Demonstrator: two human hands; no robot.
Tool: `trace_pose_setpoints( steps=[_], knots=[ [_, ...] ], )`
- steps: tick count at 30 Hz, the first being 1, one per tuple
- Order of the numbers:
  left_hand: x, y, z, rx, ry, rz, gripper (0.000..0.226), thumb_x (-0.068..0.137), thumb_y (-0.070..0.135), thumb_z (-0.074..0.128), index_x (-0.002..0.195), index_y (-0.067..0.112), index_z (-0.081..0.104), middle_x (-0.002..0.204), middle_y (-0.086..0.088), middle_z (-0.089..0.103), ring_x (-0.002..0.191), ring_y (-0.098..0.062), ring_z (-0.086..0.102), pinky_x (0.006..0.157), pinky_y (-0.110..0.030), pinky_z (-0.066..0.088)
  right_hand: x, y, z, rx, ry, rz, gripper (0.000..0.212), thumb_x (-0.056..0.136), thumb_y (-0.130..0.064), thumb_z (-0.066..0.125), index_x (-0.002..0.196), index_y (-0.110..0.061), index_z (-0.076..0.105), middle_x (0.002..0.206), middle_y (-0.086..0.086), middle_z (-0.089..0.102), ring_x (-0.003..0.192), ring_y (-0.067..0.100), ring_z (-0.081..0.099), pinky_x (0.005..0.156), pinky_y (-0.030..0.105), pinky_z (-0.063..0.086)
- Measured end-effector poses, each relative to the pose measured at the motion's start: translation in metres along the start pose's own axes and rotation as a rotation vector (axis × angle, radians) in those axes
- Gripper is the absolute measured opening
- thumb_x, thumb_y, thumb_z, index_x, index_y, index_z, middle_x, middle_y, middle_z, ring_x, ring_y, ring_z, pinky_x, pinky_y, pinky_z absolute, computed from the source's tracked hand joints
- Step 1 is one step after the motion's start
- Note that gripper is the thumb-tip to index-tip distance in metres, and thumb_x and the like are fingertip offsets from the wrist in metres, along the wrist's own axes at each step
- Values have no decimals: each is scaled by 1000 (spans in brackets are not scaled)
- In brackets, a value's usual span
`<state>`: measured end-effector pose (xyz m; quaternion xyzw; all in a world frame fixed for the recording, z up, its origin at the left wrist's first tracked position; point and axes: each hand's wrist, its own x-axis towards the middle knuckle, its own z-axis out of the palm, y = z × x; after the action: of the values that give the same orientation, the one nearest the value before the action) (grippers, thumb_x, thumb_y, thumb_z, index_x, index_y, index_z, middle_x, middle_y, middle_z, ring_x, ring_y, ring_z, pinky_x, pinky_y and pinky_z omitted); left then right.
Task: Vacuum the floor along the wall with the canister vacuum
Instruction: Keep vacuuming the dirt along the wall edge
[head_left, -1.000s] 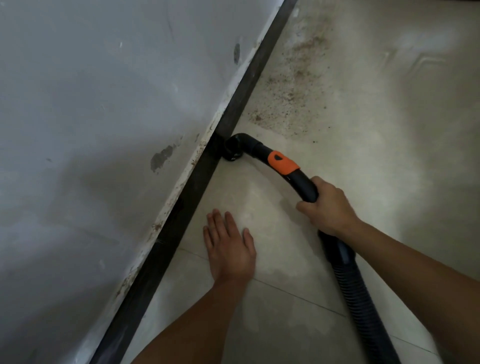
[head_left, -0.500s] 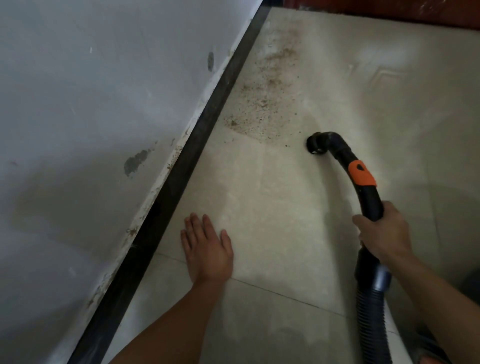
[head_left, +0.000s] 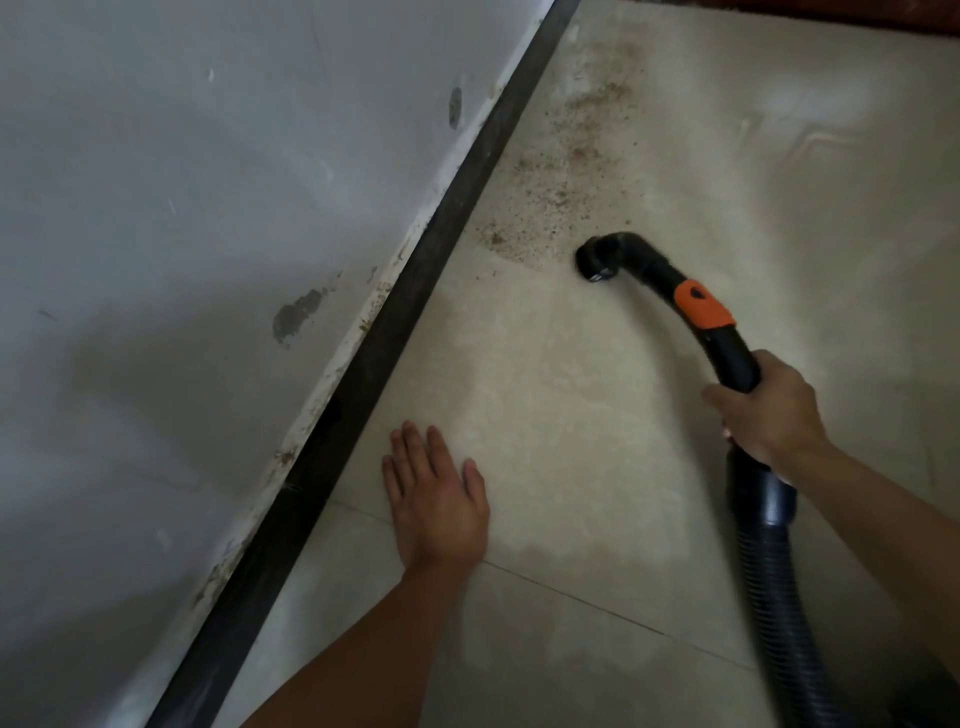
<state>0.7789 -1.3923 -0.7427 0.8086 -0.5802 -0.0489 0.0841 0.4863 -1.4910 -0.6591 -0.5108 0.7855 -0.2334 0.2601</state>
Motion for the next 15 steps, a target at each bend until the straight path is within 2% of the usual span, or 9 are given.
trace_pose_setpoints(
  steps=[2,6,9,11,13,15],
  knots=[
    [0,0,0,3,0,-5,58,96,35,43,143,1,39,152,-23,31,143,-36,25,118,-48,19,6,-8,8,-12,9,-19,22,77,-20,70,91,-15,54,74,15,64,64,33,64,61,37,53],
    [-2,1,-1,6,9,-9,60,95,37,34,142,0,41,151,-23,33,142,-36,27,117,-49,21,11,-18,18,-19,-136,-83,21,78,-17,71,91,-17,55,72,14,64,56,31,62,55,34,53],
    [0,1,0,9,1,-11,61,95,38,34,143,1,39,152,-22,31,143,-35,25,117,-49,21,18,-27,25,-12,-51,-60,23,79,-20,70,95,-15,55,79,15,64,65,34,65,62,38,55],
    [0,0,1,12,5,-15,61,95,38,36,143,1,40,152,-22,32,143,-35,26,117,-49,21,21,-35,33,-16,-79,-95,24,79,-20,71,96,-15,54,79,14,64,67,34,64,65,40,56],
    [-1,0,0,6,10,-13,61,95,39,33,143,1,41,152,-23,32,143,-35,26,117,-49,21,23,-41,37,-31,-157,-138,23,79,-18,71,95,-15,55,76,14,64,62,32,64,60,37,55],
    [-1,0,-1,-2,17,-8,62,95,39,30,143,1,41,152,-22,32,143,-35,25,117,-49,21,28,-46,40,-23,-152,-132,22,79,-18,71,95,-16,55,75,14,65,59,31,64,56,32,52]
  ],
)
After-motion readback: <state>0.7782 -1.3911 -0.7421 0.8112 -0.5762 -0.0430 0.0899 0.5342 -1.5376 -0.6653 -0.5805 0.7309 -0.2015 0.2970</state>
